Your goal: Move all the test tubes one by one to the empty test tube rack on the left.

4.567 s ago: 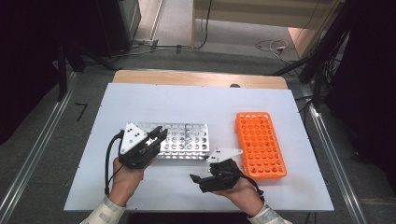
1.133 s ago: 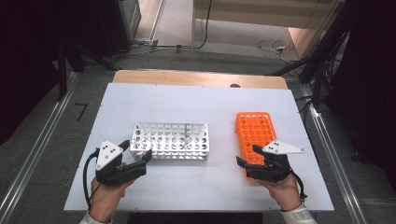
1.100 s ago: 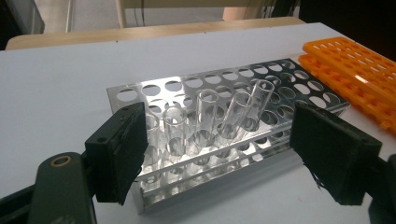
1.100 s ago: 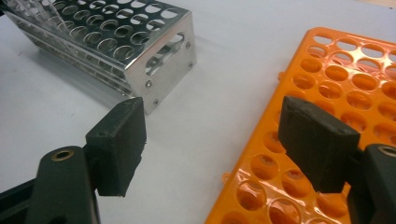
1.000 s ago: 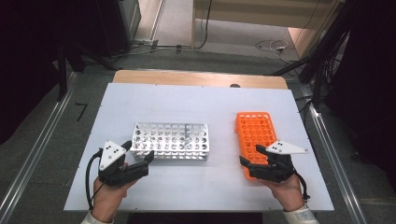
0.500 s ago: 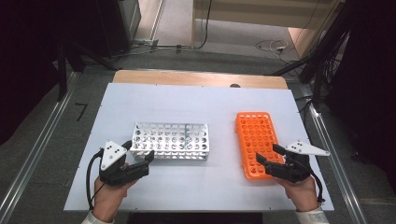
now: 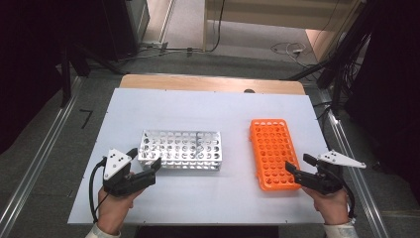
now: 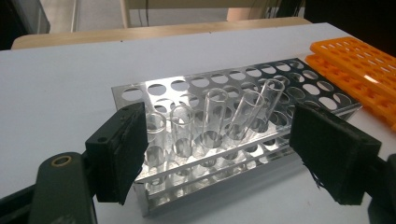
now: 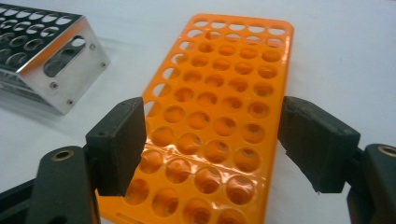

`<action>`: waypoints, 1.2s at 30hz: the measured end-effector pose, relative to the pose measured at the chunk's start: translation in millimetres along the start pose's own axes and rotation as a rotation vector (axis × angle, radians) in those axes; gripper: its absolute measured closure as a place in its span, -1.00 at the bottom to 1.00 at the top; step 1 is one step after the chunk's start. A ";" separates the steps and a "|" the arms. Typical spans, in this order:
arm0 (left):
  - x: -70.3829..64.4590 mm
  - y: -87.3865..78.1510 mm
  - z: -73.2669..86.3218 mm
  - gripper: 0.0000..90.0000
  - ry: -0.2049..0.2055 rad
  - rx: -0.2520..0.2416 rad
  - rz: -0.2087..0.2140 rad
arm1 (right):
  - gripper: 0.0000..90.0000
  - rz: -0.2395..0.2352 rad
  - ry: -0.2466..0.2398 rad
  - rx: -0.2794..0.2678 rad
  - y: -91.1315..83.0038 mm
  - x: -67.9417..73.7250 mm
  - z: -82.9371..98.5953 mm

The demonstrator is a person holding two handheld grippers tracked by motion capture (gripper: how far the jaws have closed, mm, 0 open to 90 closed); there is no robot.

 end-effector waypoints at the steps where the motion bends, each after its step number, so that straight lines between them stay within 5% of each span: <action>1: 1.5 -0.4 -0.1 -0.58 -0.003 0.001 -0.002 | -0.51 0.006 0.009 0.001 -0.5 -3.3 0.9; 13: 17.5 -1.7 -0.5 -0.57 -0.045 -0.004 -0.035 | -0.51 0.065 0.082 -0.003 1.7 -37.7 10.0; 18: 28.6 -1.7 2.9 -0.53 -0.091 -0.009 -0.043 | -0.51 0.074 0.092 -0.004 2.7 -44.8 11.9; 36: 56.0 -6.2 13.5 -0.53 -0.106 0.000 -0.135 | -0.51 0.104 0.123 0.006 4.5 -58.0 17.5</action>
Point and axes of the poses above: each handheld gripper's, and its own axes: y roughly forward along the jaws, z roughly out of its underside, x roughly to its left, the point moved 9 cm from there along y, roughly forward along the jaws, and after that the axes turned 9 degrees about x, right-handed, at the moved point
